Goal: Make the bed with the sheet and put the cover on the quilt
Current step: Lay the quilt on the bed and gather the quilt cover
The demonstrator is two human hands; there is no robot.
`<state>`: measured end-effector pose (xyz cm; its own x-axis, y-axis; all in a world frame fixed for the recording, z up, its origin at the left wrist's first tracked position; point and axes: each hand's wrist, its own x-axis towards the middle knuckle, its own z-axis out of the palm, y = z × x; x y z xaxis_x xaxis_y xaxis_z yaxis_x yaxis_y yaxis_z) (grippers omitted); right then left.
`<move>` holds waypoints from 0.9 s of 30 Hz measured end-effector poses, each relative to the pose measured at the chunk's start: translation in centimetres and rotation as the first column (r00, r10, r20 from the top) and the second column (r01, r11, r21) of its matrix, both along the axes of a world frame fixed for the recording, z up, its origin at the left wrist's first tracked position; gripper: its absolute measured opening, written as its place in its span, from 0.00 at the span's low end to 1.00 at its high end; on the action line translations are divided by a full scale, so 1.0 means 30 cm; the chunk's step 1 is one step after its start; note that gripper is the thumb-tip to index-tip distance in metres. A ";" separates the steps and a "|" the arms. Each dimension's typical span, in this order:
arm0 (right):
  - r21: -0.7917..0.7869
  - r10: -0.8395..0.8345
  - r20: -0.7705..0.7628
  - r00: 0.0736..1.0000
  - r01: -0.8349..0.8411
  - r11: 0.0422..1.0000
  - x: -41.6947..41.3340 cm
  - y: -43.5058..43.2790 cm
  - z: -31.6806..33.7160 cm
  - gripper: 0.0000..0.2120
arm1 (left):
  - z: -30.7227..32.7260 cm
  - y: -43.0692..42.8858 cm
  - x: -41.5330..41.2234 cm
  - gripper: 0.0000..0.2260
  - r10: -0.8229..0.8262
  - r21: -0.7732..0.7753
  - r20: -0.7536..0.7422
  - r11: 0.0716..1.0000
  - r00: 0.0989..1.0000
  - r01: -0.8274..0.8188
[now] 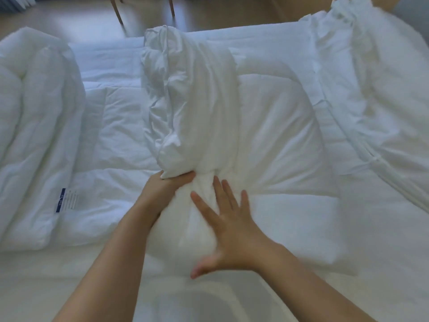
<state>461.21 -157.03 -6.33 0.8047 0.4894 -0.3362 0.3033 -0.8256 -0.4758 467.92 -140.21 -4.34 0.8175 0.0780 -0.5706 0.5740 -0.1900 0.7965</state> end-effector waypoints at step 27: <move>0.481 -0.621 -0.781 0.059 0.691 -0.540 -0.255 -1.279 -0.070 0.57 | -0.208 -1.370 -0.194 0.62 -0.881 0.753 -0.374 -0.105 0.290 0.650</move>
